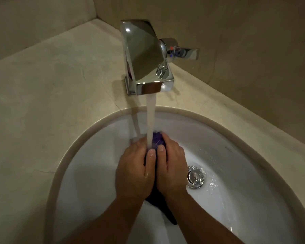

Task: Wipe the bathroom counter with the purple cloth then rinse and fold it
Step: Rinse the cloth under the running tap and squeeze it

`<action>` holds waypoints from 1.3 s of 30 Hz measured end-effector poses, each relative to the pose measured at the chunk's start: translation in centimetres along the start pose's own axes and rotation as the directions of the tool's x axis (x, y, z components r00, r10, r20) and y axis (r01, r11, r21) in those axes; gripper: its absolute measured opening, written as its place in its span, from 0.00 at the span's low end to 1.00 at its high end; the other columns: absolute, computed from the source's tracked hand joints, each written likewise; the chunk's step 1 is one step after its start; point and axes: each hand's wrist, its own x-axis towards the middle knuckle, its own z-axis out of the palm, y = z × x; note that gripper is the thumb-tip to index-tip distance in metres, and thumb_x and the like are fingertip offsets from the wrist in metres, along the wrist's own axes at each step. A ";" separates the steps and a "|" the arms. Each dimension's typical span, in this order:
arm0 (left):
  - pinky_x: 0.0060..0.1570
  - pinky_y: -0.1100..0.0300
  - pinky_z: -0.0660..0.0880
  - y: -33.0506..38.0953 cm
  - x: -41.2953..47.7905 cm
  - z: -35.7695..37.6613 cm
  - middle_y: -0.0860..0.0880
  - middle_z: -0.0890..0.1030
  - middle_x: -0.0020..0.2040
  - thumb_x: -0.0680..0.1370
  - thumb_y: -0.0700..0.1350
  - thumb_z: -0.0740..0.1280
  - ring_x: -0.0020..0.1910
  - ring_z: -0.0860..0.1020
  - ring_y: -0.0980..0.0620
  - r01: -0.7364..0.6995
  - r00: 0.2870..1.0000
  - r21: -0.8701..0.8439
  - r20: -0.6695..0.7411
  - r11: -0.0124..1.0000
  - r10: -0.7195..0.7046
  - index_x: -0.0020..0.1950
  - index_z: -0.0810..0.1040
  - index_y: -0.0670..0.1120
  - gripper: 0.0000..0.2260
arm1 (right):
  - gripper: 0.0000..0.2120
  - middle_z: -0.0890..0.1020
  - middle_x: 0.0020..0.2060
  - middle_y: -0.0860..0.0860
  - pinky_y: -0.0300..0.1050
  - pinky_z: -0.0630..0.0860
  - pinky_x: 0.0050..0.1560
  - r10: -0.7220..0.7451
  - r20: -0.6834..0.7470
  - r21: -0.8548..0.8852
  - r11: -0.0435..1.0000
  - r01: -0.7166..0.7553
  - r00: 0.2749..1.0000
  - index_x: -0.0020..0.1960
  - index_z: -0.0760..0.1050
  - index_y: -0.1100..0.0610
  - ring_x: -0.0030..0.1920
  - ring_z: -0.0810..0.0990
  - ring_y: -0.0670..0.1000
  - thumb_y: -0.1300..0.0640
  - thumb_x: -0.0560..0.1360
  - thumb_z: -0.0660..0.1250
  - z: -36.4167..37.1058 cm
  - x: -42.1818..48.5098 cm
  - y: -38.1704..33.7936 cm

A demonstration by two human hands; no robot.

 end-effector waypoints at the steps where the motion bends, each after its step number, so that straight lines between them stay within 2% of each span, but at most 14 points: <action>1: 0.47 0.69 0.67 0.0 0.0 0.3 0.58 0.78 0.47 0.83 0.56 0.51 0.46 0.72 0.63 -0.006 1.000 0.031 -0.028 1.000 0.007 0.59 0.79 0.51 0.19 | 0.21 0.80 0.55 0.40 0.39 0.68 0.58 -0.016 0.001 -0.028 0.999 0.016 1.000 0.66 0.75 0.48 0.53 0.73 0.39 0.46 0.82 0.49 0.1 0.0 0.3; 4: 0.44 0.61 0.69 -0.1 0.0 0.9 0.49 0.81 0.44 0.83 0.57 0.48 0.41 0.74 0.53 0.016 0.998 0.104 -0.067 0.994 -0.009 0.52 0.81 0.45 0.25 | 0.23 0.82 0.47 0.46 0.52 0.72 0.53 0.017 0.041 -0.130 0.991 -0.011 0.999 0.55 0.78 0.49 0.48 0.77 0.51 0.45 0.82 0.46 0.2 0.4 1.0; 7: 0.39 0.57 0.66 0.0 0.3 1.2 0.48 0.76 0.38 0.82 0.52 0.52 0.36 0.71 0.49 0.097 0.993 0.208 -0.084 0.973 -0.081 0.42 0.75 0.45 0.17 | 0.20 0.79 0.41 0.48 0.53 0.71 0.47 0.060 0.067 -0.196 0.980 -0.046 0.996 0.45 0.75 0.50 0.43 0.75 0.53 0.45 0.81 0.47 0.3 1.2 1.2; 11: 0.37 0.54 0.70 0.3 1.0 1.6 0.46 0.75 0.36 0.80 0.53 0.54 0.36 0.74 0.45 0.188 0.981 0.306 -0.109 0.933 -0.161 0.40 0.74 0.46 0.16 | 0.08 0.80 0.42 0.46 0.50 0.71 0.51 0.055 0.180 -0.262 0.965 -0.006 0.982 0.47 0.73 0.46 0.46 0.77 0.52 0.51 0.81 0.55 0.7 2.3 1.6; 15: 0.41 0.51 0.75 0.8 1.3 1.9 0.48 0.77 0.37 0.81 0.55 0.53 0.38 0.77 0.45 0.211 0.977 0.335 -0.054 0.918 -0.205 0.41 0.75 0.47 0.18 | 0.23 0.80 0.41 0.48 0.55 0.72 0.57 0.074 0.169 -0.283 0.959 -0.024 0.983 0.43 0.74 0.50 0.46 0.77 0.54 0.44 0.81 0.44 0.3 2.6 1.1; 19: 0.42 0.50 0.78 1.1 1.9 1.9 0.46 0.80 0.38 0.81 0.56 0.53 0.39 0.79 0.44 0.238 0.969 0.355 -0.020 0.904 -0.247 0.45 0.79 0.45 0.21 | 0.21 0.76 0.38 0.45 0.53 0.73 0.56 0.088 0.208 -0.254 0.967 -0.033 0.974 0.41 0.71 0.47 0.43 0.76 0.51 0.43 0.81 0.43 0.1 3.2 0.6; 23: 0.43 0.49 0.78 1.8 2.3 1.7 0.42 0.81 0.38 0.79 0.55 0.53 0.39 0.80 0.40 0.213 0.971 0.369 0.022 0.905 -0.238 0.47 0.79 0.40 0.22 | 0.22 0.82 0.41 0.51 0.55 0.74 0.56 0.079 0.285 -0.309 0.951 0.014 0.955 0.45 0.78 0.52 0.45 0.80 0.56 0.46 0.77 0.47 -0.1 3.4 0.2; 25: 0.46 0.51 0.77 1.3 2.3 1.5 0.45 0.81 0.40 0.79 0.56 0.51 0.42 0.80 0.43 0.229 0.968 0.292 0.028 0.928 -0.248 0.47 0.78 0.45 0.21 | 0.24 0.83 0.42 0.53 0.55 0.74 0.54 0.088 0.290 -0.285 0.958 -0.002 0.953 0.45 0.78 0.53 0.46 0.80 0.58 0.44 0.76 0.45 -0.4 3.5 -0.2; 27: 0.43 0.55 0.73 0.6 2.0 1.2 0.50 0.78 0.40 0.81 0.53 0.54 0.41 0.78 0.48 0.276 0.960 0.123 0.019 0.953 -0.280 0.44 0.73 0.50 0.12 | 0.25 0.81 0.39 0.52 0.52 0.73 0.52 0.079 0.277 -0.175 0.984 -0.031 0.958 0.41 0.76 0.52 0.43 0.78 0.57 0.43 0.77 0.44 -0.8 3.5 0.0; 29: 0.38 0.60 0.65 0.6 2.0 0.8 0.53 0.75 0.37 0.82 0.47 0.59 0.38 0.75 0.51 0.334 0.943 -0.014 0.016 0.943 -0.334 0.41 0.71 0.49 0.10 | 0.27 0.80 0.36 0.51 0.53 0.74 0.49 0.059 0.268 -0.090 0.995 -0.036 0.961 0.39 0.75 0.54 0.41 0.77 0.56 0.41 0.78 0.43 -1.4 3.4 -0.2; 31: 0.34 0.62 0.64 1.6 2.3 -0.1 0.54 0.76 0.38 0.83 0.45 0.59 0.37 0.75 0.53 0.337 0.941 -0.094 -0.008 0.937 -0.339 0.42 0.72 0.48 0.10 | 0.27 0.81 0.38 0.51 0.53 0.75 0.47 0.005 0.243 -0.071 0.997 0.013 0.970 0.41 0.76 0.55 0.42 0.78 0.56 0.42 0.79 0.45 -1.9 3.4 -1.0; 33: 0.33 0.67 0.65 3.1 3.1 -1.6 0.55 0.75 0.38 0.83 0.45 0.58 0.36 0.74 0.57 0.277 0.957 -0.132 -0.048 0.952 -0.285 0.42 0.71 0.51 0.10 | 0.25 0.81 0.40 0.51 0.51 0.74 0.47 -0.055 0.174 -0.055 0.996 0.066 0.983 0.44 0.77 0.55 0.43 0.77 0.55 0.43 0.81 0.46 -2.2 3.7 -2.5; 36: 0.35 0.62 0.63 5.1 4.9 -3.5 0.57 0.74 0.38 0.83 0.44 0.59 0.38 0.73 0.56 0.182 0.973 -0.183 -0.111 0.966 -0.204 0.39 0.66 0.55 0.13 | 0.19 0.78 0.40 0.48 0.46 0.69 0.46 -0.153 0.057 -0.005 0.988 0.154 0.987 0.45 0.75 0.54 0.44 0.74 0.52 0.47 0.84 0.51 -3.3 4.8 -5.1; 39: 0.42 0.60 0.71 6.0 5.7 -4.5 0.51 0.76 0.41 0.80 0.46 0.58 0.42 0.75 0.51 0.057 0.984 -0.208 -0.153 0.977 -0.090 0.41 0.69 0.53 0.08 | 0.15 0.76 0.44 0.45 0.36 0.67 0.49 -0.193 -0.017 0.058 0.979 0.194 0.981 0.48 0.75 0.50 0.48 0.73 0.48 0.46 0.83 0.53 -4.3 5.3 -6.5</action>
